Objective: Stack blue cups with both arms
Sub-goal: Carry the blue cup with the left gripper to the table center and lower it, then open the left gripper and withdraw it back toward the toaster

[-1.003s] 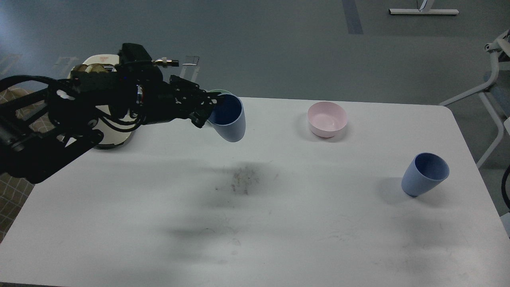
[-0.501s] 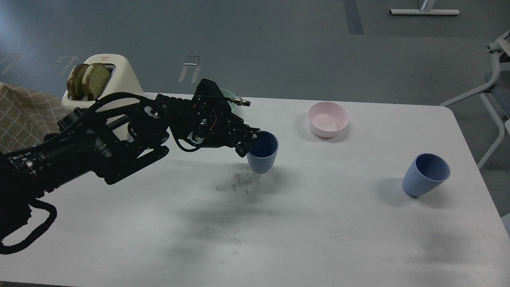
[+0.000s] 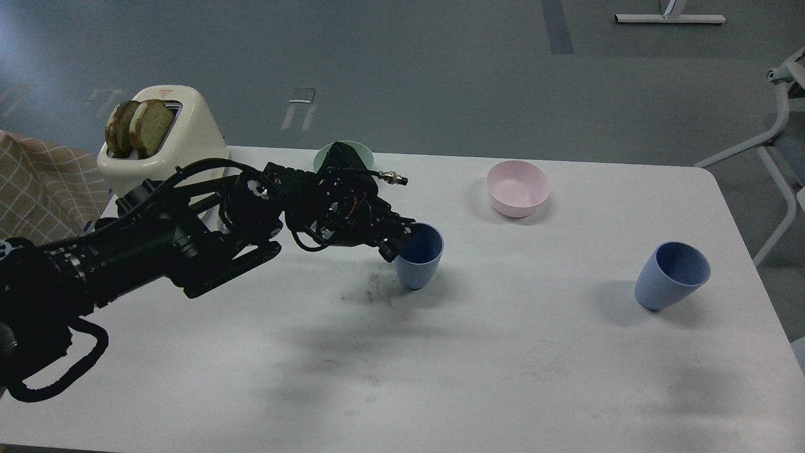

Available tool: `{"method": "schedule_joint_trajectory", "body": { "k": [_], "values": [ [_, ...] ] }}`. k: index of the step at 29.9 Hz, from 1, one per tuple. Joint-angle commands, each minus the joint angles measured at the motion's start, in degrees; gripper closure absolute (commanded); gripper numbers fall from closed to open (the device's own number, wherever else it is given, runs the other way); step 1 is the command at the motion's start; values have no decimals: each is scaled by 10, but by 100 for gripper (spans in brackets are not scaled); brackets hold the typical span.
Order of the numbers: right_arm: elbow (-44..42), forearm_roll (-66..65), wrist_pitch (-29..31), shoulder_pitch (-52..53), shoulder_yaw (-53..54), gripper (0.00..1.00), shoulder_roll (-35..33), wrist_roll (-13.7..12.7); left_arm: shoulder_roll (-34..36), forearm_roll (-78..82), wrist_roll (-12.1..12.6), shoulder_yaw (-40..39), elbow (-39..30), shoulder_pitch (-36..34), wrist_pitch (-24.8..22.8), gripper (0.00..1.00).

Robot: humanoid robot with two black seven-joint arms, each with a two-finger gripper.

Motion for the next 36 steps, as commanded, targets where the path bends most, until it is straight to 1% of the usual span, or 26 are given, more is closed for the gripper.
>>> {"method": "schedule_joint_trajectory", "body": {
  "k": [1,5,6,7,9,10,11,14,15,16,17,18,19,20,21,22,24,25,26,28,29,30,32,34,36],
  "values": [
    [0,0,0,1,0,0,0,0,3,-1,0,0,0,0,0,100],
    [0,0,0,0,-1,0,0,0,7,-4,0,0,0,3,0,100],
    [0,0,0,0,-1,0,0,0,7,-6,0,-1,0,3,1,84],
    [0,0,0,0,-1,0,0,0,7,-6,0,-1,0,3,2,73],
    [0,0,0,0,-1,0,0,0,8,-9,-1,-5,0,4,3,61],
    [0,0,0,0,-1,0,0,0,9,-14,-2,-7,0,4,5,53],
    [0,0,0,0,-1,0,0,0,9,-17,-3,-9,0,4,6,50],
    [0,0,0,0,-1,0,-1,0,10,-33,-3,-18,-1,2,18,47],
    [0,0,0,0,-1,0,-1,0,12,-43,-3,-34,-1,0,29,39],
    [0,0,0,-1,-1,0,-3,0,16,-57,-4,-58,-1,0,42,26],
    [0,0,0,-1,-1,0,-5,0,19,-68,-4,-71,-1,0,48,19],
    [0,0,0,-1,-1,0,-11,0,27,-96,-4,-95,-1,1,57,10],
    [0,0,0,0,-3,0,-14,0,35,-138,-7,-119,-1,1,61,5],
    [0,0,0,0,-3,0,-14,0,35,-138,-7,-119,-1,1,61,5],
    [0,-1,0,1,-4,0,-17,-1,45,-194,-8,-144,-1,3,61,3],
    [1,-1,0,2,-5,0,-19,-1,50,-228,-9,-155,-1,4,61,3],
    [6,-2,0,10,-6,0,-27,0,69,-358,-11,-207,-2,16,63,3],
    [10,-2,0,11,-6,0,-31,-1,74,-392,-14,-224,-2,22,63,3],
    [20,-4,0,11,-7,0,-42,0,81,-455,-29,-262,-3,41,63,3],
    [29,-7,0,8,-9,0,-60,0,83,-516,-52,-305,-5,63,62,2],
    [35,-10,0,8,-14,0,-74,0,84,-566,-66,-347,-5,86,61,2],
    [39,-11,0,10,-26,0,-81,0,85,-610,-66,-387,-5,107,54,2],
    [51,-16,0,12,-44,0,-86,0,88,-665,-66,-435,-5,134,50,2],
    [64,-35,0,15,-48,0,-91,-1,88,-701,-66,-462,-2,146,47,2],
    [86,-110,0,26,-50,0,-98,0,88,-780,-66,-498,2,172,46,2]
  ]
}}
